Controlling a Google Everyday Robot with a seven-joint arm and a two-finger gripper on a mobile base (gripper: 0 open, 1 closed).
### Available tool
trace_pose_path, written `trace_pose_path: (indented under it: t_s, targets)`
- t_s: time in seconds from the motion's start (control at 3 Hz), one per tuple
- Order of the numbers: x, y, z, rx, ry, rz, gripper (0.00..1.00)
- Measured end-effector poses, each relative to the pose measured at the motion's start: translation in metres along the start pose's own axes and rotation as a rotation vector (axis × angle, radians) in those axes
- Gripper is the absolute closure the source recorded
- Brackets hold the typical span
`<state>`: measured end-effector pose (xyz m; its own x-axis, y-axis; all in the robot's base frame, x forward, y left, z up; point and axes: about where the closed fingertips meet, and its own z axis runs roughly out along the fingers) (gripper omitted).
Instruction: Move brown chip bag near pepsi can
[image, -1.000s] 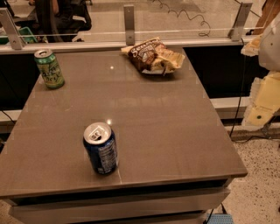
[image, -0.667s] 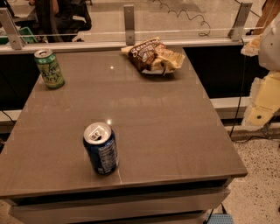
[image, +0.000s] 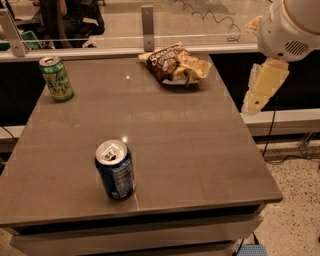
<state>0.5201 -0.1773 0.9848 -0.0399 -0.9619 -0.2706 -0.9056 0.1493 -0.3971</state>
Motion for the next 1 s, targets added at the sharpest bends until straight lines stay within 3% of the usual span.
trace_pose_path:
  t_s: [0.33, 0.67, 1.0]
  targets:
    - [0.000, 0.000, 0.000, 0.000, 0.000, 0.000, 0.00]
    - [-0.007, -0.002, 0.023, 0.002, -0.043, 0.021, 0.00]
    - [-0.026, -0.012, 0.074, 0.019, -0.145, 0.066, 0.00]
